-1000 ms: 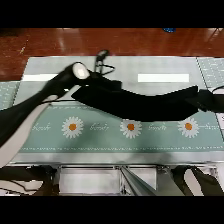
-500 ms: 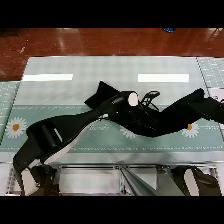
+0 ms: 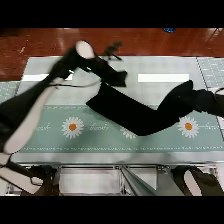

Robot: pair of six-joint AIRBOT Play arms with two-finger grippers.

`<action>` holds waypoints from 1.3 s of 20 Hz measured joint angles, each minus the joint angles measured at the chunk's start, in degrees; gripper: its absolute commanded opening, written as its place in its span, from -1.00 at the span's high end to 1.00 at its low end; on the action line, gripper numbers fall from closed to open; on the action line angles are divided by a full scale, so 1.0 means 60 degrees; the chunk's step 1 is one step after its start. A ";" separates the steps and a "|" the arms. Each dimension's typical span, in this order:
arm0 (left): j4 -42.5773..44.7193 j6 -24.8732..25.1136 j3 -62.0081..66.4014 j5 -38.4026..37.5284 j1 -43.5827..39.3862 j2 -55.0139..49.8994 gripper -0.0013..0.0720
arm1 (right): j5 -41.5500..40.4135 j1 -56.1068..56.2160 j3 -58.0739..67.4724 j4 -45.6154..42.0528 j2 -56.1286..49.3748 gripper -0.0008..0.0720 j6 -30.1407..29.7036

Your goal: Fold the shirts.

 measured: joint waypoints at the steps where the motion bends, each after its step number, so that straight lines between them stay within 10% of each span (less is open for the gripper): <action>1: 0.0240 0.0051 -0.0386 -0.0178 0.0492 0.0805 0.91 | -0.0350 0.0565 0.0222 0.0066 -0.0433 0.89 -0.0004; 13: 0.2342 -0.0455 -0.8134 0.0827 0.2714 0.9876 0.91 | -0.3475 0.5803 0.4867 0.0379 -0.8980 0.89 -0.0142; 14: 0.2339 -0.0514 -0.8553 0.0892 0.2732 1.0116 0.91 | -0.3508 0.5963 0.5227 0.0466 -0.9530 0.78 -0.0138; 16: 0.2339 -0.0612 -0.9326 0.1078 0.2758 1.0386 0.91 | -0.3541 0.6222 0.5818 0.0718 -1.0371 -0.17 -0.0091; 26: 0.2014 -0.0721 -0.9970 0.1934 0.3799 1.0488 0.91 | -0.0007 0.4881 0.6499 -0.0776 -0.8371 -0.16 0.0514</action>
